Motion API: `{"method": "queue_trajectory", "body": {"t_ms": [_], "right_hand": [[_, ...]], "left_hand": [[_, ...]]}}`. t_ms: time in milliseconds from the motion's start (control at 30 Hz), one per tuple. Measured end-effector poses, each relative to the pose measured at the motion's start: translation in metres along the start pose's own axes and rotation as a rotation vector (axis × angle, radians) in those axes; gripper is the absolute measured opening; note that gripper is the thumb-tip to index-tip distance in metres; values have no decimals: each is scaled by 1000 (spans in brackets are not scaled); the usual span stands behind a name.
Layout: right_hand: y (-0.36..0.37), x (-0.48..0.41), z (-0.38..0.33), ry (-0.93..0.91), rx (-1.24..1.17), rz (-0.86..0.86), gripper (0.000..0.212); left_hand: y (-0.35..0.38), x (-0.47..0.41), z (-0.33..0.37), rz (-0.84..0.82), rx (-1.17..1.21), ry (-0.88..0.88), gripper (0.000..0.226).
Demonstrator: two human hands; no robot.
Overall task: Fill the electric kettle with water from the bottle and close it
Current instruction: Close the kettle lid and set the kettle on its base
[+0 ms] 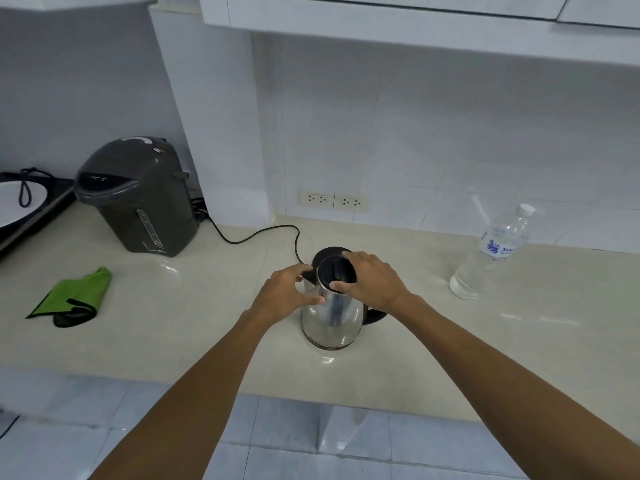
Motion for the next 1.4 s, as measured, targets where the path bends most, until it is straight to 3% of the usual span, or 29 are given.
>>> {"method": "queue_trajectory", "body": {"t_ms": [800,1033,1233,1400], "right_hand": [[7,1,17,41,-67,-47,86],[2,25,72,214,-253,-43,108],[23,45,104,336,-323,-44,113],[40,54,110,386,-414,15,90]], "left_hand": [[3,1,-4,5,74,-14,69],[6,0,-6,-10,143,-67,82],[19,8,-23,-47,193,-119,65],[24,10,-25,-57,212,-124,67]]}}
Point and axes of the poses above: each hand's wrist, its own x-axis away from the middle knuckle, its own y-axis out of the palm, z = x × y, the point moved 5 cm from there along -x, towards the middle knuckle, and after that the axes turned 4 degrees about z, right-handed, at the moved point
